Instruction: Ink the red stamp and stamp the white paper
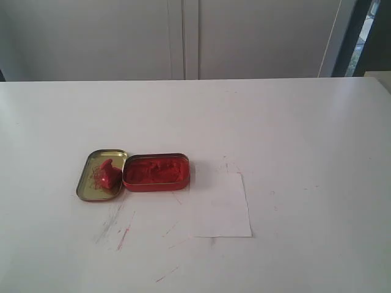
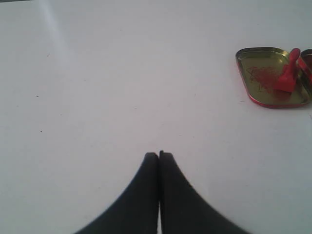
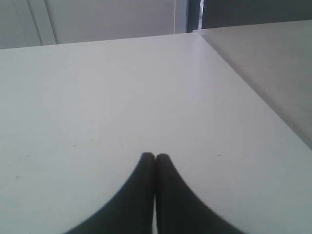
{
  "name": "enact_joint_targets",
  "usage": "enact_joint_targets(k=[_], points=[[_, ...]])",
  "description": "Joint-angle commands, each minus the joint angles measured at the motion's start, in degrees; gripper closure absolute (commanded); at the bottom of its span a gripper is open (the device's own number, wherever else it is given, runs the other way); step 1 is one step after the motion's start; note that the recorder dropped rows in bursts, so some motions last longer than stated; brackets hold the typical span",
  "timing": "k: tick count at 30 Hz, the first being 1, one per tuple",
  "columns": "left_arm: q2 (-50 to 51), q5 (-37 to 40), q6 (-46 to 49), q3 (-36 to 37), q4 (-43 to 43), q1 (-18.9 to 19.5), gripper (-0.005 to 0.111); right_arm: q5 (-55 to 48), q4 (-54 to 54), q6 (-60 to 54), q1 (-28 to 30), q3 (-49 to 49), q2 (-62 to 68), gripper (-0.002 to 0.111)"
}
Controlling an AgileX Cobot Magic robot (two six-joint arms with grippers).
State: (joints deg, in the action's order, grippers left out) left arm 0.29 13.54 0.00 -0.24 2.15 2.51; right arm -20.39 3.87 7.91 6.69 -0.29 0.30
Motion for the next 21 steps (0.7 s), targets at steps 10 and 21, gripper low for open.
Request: enact_joint_targets(k=[10, 21], points=[[-0.3, -0.2, 0.0, 0.2, 0.4, 0.2, 0.107, 0.9, 0.5, 0.3, 0.2, 0.3, -0.3, 0.108], [-0.3, -7.7, 0.0, 0.2, 0.4, 0.2, 0.107, 0.9, 0.5, 0.3, 0.2, 0.3, -0.3, 0.108]])
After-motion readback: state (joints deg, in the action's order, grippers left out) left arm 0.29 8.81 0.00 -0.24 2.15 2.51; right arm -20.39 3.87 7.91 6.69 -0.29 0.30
